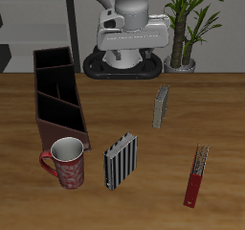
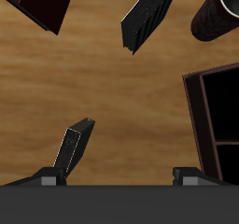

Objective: Place the red mug into the right desk caddy's right compartment

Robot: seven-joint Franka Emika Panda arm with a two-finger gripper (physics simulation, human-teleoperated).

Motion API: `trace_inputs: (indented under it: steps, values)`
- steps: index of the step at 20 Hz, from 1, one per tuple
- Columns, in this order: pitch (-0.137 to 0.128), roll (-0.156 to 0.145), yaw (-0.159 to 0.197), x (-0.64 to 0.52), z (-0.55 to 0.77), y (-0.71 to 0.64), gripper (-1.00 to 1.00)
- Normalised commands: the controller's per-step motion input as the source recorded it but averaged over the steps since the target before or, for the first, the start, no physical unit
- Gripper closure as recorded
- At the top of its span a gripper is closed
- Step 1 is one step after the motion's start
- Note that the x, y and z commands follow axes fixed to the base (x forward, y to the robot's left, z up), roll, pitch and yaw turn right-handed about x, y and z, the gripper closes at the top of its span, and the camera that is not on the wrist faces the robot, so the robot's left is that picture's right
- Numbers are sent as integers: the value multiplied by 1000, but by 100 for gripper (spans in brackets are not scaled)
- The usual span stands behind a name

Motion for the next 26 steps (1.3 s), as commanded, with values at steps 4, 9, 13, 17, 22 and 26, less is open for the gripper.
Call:
trace_inputs:
  steps: [4, 9, 13, 17, 22, 26]
  values:
    - [10, -63, -29, 275, 62, -273, -100]
    - [-19, -12, -10, 278, 118, -247, -100]
    - [-24, -71, -56, 495, 207, -632, -100]
    - [34, -5, -13, 735, 102, -791, -100]
    - [-35, 8, 27, 440, 28, -460, -100]
    - [-27, -31, -2, 287, 24, -358, -100]
